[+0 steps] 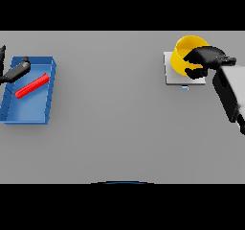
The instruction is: Pick up the red beaker and tilt it to pour out 1 green nut into yellow bowl. Pick up the yellow bowl and place it on the metallic measuring scale.
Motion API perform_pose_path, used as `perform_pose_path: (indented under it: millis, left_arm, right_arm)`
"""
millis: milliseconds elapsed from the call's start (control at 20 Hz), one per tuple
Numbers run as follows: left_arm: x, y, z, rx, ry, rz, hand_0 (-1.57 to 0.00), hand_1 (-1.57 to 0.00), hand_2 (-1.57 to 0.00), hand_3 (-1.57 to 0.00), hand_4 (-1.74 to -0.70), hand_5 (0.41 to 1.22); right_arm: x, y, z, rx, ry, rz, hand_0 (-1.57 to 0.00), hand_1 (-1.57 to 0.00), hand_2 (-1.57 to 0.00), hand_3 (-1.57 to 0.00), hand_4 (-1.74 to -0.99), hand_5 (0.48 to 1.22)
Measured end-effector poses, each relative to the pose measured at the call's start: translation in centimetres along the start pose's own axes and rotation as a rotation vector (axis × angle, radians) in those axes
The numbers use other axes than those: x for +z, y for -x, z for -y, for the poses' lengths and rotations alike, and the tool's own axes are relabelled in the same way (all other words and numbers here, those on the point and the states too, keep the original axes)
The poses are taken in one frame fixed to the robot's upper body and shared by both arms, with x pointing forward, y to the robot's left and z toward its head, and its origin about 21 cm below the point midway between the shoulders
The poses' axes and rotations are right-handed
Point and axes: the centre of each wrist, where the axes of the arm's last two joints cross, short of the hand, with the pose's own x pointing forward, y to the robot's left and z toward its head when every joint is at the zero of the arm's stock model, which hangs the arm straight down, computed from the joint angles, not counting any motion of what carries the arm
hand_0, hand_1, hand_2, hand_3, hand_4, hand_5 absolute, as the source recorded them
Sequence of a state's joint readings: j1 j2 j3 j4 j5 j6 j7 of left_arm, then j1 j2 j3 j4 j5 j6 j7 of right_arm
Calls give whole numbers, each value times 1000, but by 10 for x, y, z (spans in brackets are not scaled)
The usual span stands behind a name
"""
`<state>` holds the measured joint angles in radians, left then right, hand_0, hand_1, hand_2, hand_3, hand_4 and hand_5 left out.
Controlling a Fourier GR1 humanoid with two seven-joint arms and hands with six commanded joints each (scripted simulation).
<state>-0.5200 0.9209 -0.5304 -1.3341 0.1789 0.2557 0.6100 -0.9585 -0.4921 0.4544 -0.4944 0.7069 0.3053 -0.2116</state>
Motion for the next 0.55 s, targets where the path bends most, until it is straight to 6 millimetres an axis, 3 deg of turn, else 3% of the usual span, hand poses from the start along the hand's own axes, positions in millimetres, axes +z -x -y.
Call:
perform_pose_path:
  millis: [200,550]
  left_arm:
    - [-3,3,4,-8,9,3,1,1,1,1,-810,739]
    - [-4,-2,-1,11,1,-4,1,1,1,1,-821,734]
  right_arm:
    - [-3,-2,-1,-2,-25,12,-255,-226,-390,-541,-1385,780]
    - [-7,-1,-3,36,-70,21,-53,-47,-115,-348,-1308,733]
